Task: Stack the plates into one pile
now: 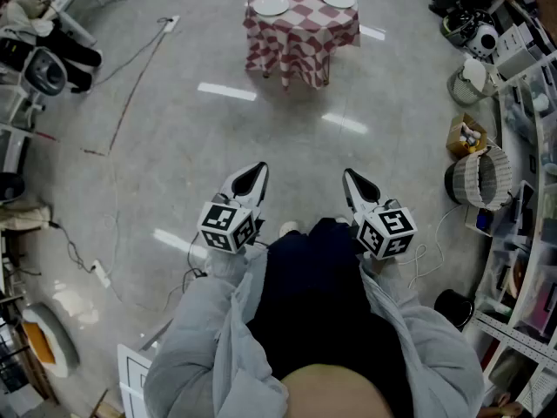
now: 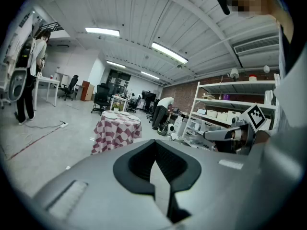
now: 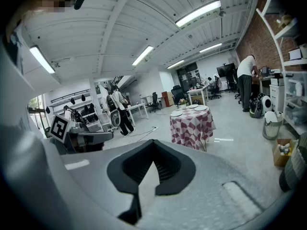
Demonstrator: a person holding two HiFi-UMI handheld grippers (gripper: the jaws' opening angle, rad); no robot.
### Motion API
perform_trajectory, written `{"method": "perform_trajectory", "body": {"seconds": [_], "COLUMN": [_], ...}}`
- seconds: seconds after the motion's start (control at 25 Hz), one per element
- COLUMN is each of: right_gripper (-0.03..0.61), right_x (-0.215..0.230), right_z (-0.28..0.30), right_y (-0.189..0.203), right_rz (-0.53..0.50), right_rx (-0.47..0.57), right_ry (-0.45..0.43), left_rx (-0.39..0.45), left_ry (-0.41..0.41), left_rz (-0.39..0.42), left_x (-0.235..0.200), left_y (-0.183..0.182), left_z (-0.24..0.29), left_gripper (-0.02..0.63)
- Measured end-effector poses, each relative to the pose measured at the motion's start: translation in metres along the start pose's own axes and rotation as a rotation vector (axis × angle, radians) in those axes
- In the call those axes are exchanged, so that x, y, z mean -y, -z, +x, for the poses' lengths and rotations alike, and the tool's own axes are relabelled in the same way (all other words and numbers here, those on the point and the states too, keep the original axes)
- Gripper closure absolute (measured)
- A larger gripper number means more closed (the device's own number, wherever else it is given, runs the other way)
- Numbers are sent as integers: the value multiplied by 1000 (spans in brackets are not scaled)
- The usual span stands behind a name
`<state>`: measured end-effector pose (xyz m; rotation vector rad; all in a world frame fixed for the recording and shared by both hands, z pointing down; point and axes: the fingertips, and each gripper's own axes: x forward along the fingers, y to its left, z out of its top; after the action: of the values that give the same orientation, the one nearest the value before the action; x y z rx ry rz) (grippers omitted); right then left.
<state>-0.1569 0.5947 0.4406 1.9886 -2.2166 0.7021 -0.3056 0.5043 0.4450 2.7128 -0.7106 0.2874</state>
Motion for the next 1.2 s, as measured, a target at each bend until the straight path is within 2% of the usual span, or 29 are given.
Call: {"method": "perform_trajectory", "body": {"seconds": [0.12, 0.32, 0.48, 0.72, 0.88, 0.92, 1.04, 1.2], "right_gripper": [577, 577, 577, 577, 575, 562, 429, 348], "right_x": [-1, 0, -8, -16, -17, -18, -17, -4], "right_z": [-5, -13, -14, -15, -16, -16, -16, -10], "right_y": [-3, 2, 12, 5, 17, 21, 30, 27], "right_rz": [-10, 20, 28, 42, 50, 52, 56, 76], "right_rx": [8, 31, 22, 51, 44, 38, 9, 17], "right_ry": [2, 42, 38, 28, 68, 73, 72, 101], "left_rx": [23, 21, 19, 20, 3, -8, -28, -36], "left_ry": [-12, 30, 34, 54, 70, 69, 58, 62], "left_rz": [6, 25, -17, 8, 1, 7, 3, -6], "left_x": [-2, 7, 4, 10, 13, 13, 12, 10], "left_y": [-9, -9, -2, -7, 3, 7, 15, 19], "left_z": [-8, -13, -17, -18, -21, -22, -24, -18], "left_gripper": [601, 601, 601, 601, 601, 601, 601, 601]}}
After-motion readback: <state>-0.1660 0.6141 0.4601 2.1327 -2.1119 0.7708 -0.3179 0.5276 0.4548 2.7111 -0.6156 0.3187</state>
